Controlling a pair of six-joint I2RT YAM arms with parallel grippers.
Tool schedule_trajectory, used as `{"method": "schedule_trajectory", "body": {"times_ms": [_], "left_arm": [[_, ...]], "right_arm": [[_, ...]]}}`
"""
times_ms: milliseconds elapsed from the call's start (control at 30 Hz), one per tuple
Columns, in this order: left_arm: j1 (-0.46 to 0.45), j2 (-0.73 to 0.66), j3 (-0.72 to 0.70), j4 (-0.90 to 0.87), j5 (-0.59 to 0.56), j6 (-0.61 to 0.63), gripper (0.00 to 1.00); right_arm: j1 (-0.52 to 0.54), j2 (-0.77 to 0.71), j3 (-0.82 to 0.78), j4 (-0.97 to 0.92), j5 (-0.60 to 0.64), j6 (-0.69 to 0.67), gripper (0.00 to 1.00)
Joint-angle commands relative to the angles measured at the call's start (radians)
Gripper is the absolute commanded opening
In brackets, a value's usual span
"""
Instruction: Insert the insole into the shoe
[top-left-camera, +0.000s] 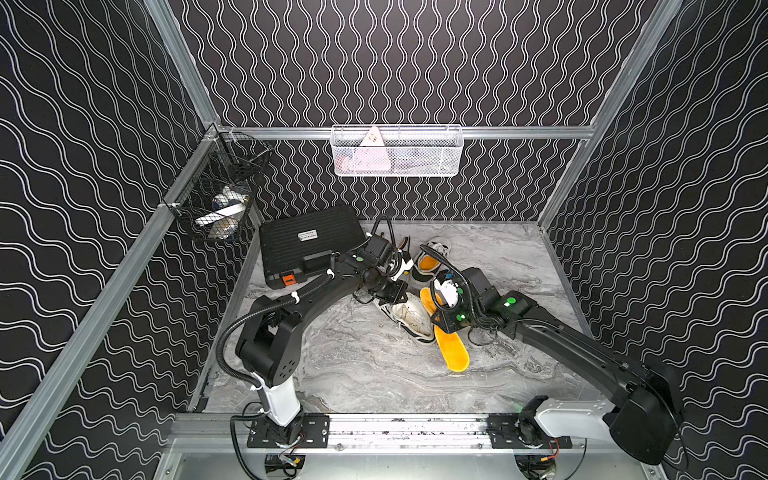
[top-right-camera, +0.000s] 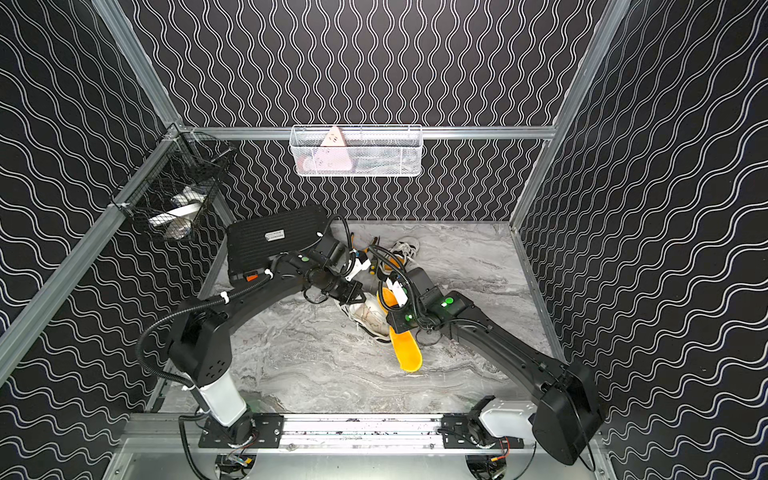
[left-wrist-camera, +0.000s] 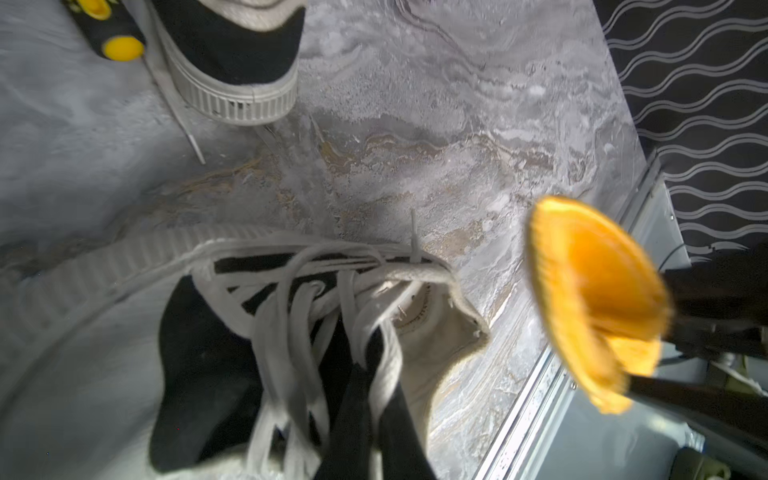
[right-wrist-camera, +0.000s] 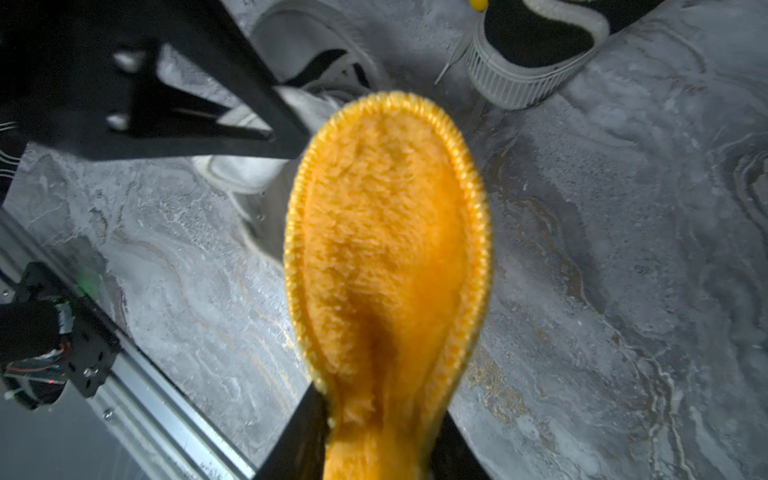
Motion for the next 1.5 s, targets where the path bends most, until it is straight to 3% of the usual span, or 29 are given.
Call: {"method": "schedule_trajectory", "body": {"times_ms": [0, 433, 767, 1100, 1467], "left_arm": [[0.0, 0.019, 0.008, -0.004, 0.104, 0.098, 0.0], [-0.001, 0.021, -0.026, 0.102, 0.176, 0.084, 0.0], [-0.026, 0.009, -0.077, 0.139, 0.221, 0.072, 0.0], [-0.028, -0.004, -0.126, 0.148, 0.178, 0.048, 0.0], [-0.026, -0.001, -0.137, 0.159, 0.1, 0.002, 0.0]], "right_arm": [[0.04, -0.011, -0.019, -0.028, -0.096, 0.032, 0.34], [0.066, 0.158, 0.032, -0.132, -0.101, 0.001, 0.34], [0.036, 0.262, 0.076, -0.01, -0.061, 0.015, 0.42], [0.028, 0.39, 0.103, 0.186, -0.037, 0.03, 0.5], [0.029, 0.129, -0.03, 0.115, 0.037, 0.131, 0.75]]}}
